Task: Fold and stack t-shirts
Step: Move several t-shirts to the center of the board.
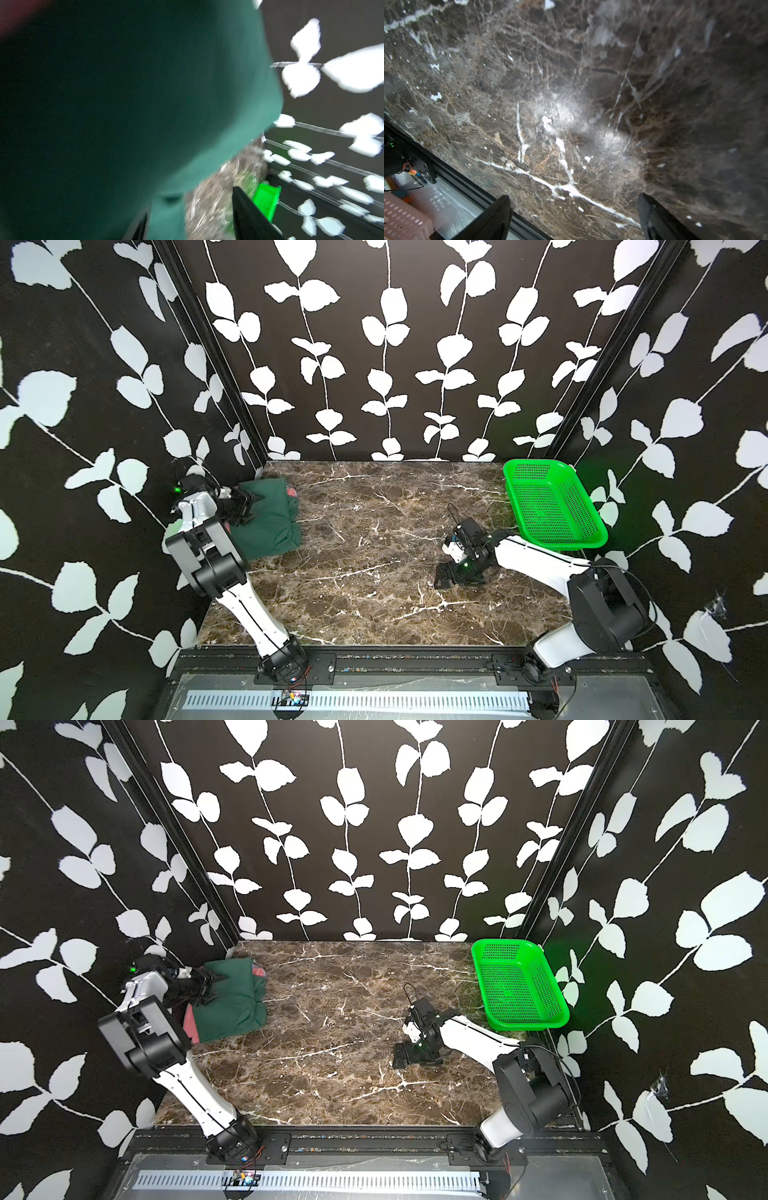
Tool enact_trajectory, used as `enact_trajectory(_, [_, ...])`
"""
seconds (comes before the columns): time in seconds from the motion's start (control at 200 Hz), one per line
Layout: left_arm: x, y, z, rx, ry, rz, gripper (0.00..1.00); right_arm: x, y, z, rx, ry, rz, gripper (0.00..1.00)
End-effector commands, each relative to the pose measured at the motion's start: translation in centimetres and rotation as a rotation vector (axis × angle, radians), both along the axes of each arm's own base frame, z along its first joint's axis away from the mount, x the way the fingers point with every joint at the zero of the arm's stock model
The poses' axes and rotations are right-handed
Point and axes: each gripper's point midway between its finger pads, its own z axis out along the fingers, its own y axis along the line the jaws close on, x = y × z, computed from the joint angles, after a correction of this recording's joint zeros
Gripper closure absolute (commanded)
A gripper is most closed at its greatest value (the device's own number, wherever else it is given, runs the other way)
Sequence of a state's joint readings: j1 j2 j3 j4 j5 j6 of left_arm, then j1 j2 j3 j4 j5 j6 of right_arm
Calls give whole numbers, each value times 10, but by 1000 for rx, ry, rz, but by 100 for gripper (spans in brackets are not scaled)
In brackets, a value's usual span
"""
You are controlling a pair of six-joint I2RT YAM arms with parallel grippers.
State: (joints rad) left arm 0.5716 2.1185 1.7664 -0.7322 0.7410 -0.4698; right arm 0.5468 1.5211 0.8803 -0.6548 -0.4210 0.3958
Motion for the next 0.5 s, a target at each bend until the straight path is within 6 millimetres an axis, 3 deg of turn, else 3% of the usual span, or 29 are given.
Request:
enact_trajectory(0.0, [43, -3, 12, -35, -68, -13, 34, -6, -3, -1, 16, -3, -30, 5])
enact_trajectory(0.09, [65, -4, -4, -40, -48, 3, 29, -13, -8, -5, 6, 8, -38, 5])
enact_trajectory(0.23, [110, -4, -5, -96, -115, 56, 24, -23, -16, -7, -12, 14, -43, 5])
enact_trajectory(0.295, [121, -4, -6, -110, -114, 66, 24, -26, -20, -7, -23, 15, -43, 5])
enact_trajectory(0.4, [123, -11, 4, -101, -117, 62, 24, -27, -23, -8, -36, 15, -42, 4])
enact_trajectory(0.495, [107, -12, 19, -43, -110, 49, 24, -23, -20, -8, -35, 14, -35, 4])
